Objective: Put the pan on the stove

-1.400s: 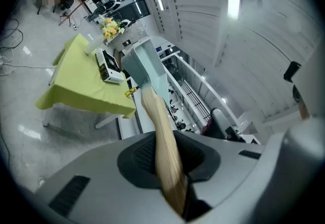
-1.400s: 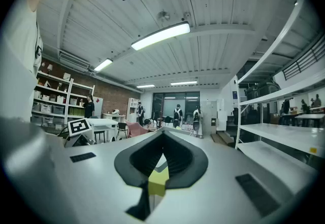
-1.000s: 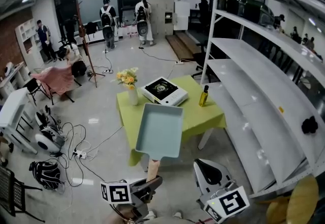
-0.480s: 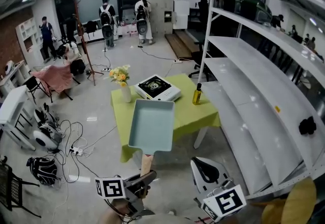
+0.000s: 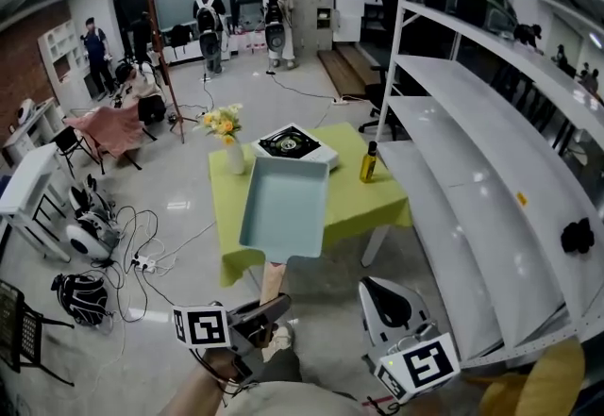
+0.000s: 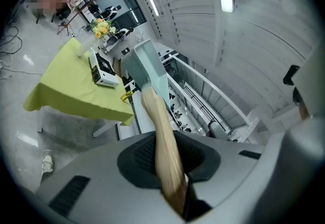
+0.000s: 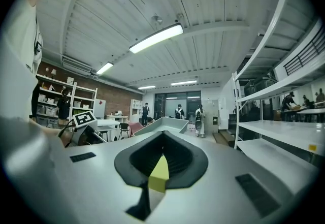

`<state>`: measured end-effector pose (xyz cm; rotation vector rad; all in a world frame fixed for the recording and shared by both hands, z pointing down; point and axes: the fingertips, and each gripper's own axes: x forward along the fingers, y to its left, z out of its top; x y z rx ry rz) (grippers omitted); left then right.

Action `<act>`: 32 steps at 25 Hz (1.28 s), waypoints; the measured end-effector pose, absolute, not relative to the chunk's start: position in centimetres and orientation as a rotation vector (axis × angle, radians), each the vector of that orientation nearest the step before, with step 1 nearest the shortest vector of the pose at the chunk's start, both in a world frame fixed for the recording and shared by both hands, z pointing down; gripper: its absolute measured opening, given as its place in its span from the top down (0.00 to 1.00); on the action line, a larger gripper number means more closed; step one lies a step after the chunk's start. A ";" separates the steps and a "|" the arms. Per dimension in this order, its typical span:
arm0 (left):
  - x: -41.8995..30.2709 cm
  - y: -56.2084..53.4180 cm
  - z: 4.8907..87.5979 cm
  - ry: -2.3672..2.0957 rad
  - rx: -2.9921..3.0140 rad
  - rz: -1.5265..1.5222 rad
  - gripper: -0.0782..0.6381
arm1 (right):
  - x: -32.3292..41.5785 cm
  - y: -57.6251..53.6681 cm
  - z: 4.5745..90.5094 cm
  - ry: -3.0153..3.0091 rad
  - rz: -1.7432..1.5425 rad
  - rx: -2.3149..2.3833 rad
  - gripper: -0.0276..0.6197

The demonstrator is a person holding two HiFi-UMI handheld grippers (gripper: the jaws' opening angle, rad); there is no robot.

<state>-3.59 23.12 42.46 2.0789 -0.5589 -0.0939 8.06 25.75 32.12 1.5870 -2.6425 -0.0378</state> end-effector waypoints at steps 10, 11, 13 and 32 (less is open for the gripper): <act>-1.6 19.3 43.8 -0.524 2.068 -0.100 0.78 | 9.1 21.6 33.8 -2.647 -0.014 1.563 0.95; -1.4 18.8 44.0 -0.525 2.069 -0.097 0.78 | 9.3 21.0 33.9 -2.647 -0.019 1.564 0.95; -1.5 17.4 44.5 -0.545 2.077 -0.077 0.78 | 9.4 19.7 34.0 -2.647 -0.030 1.565 0.95; -2.2 0.3 46.1 -0.526 2.016 0.024 0.78 | 8.5 1.6 34.7 -2.593 0.067 1.577 0.95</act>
